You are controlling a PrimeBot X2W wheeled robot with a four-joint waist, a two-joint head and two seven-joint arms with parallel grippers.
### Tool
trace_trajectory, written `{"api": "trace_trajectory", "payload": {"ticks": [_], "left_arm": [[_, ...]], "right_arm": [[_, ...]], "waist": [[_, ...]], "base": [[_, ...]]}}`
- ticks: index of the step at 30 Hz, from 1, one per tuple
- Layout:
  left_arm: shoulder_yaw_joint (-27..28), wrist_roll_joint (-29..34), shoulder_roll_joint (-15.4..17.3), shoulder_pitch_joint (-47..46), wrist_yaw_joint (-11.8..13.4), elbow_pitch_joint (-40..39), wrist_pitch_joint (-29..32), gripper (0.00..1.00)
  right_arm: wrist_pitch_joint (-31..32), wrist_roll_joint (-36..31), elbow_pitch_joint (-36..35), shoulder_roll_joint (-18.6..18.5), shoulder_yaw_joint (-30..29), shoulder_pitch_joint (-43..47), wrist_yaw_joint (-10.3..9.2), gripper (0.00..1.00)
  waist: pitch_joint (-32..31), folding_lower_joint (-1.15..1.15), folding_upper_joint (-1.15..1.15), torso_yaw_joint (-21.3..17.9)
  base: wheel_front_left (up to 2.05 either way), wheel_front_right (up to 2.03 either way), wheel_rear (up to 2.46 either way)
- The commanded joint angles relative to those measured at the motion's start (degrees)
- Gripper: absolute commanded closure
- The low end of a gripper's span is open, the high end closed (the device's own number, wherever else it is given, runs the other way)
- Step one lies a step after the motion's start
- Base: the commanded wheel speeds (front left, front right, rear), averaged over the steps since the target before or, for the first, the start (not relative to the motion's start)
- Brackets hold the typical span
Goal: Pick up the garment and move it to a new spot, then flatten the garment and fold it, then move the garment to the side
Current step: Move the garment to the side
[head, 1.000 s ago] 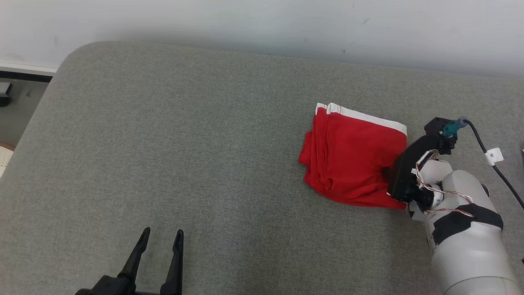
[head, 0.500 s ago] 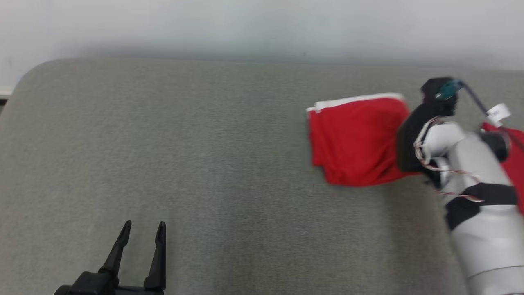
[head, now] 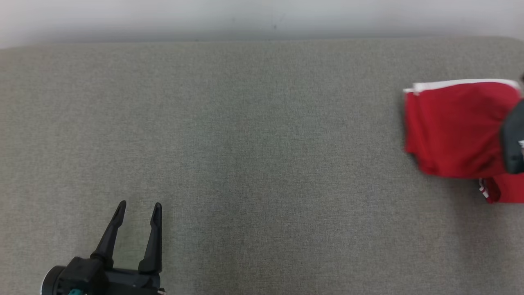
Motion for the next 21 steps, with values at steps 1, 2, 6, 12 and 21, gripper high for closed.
{"api": "trace_trajectory", "payload": {"ticks": [1,2,6,12,21], "left_arm": [[-0.55,-0.23,0.55,-1.44,0.07,0.16,-0.19,0.0],[-0.76,-0.32,0.69,-1.53,0.07,0.26,-0.18,0.0],[-1.55,-0.66,1.29,-2.45,0.07,0.37,-0.19,0.0],[-1.89,-0.94,1.88,-2.57,0.07,0.49,-0.18,0.0],[-3.47,-1.19,2.57,-3.87,0.07,0.51,-0.18,0.0]], "right_arm": [[0.02,-0.45,-1.32,-3.0,-0.01,1.27,0.04,1.0],[0.22,-0.37,-1.81,-4.22,-0.09,1.74,0.04,1.0],[1.02,0.82,-3.62,-9.54,-1.24,3.6,0.04,1.0],[0.91,2.52,-4.11,-16.5,1.03,6.51,0.04,1.0],[-12.93,-0.98,1.9,-25.47,4.69,7.47,0.03,1.0]], "waist": [[1.88,0.0,-0.01,-0.54],[2.17,0.0,-0.01,-0.4],[3.06,0.0,-0.01,0.27],[4.23,0.0,-0.01,0.77],[6.37,0.0,-0.01,1.82]], "base": [[0.0,0.0,0.0],[0.0,0.0,0.0],[0.0,0.0,0.0],[0.0,0.0,0.0],[0.0,0.0,0.0]]}}
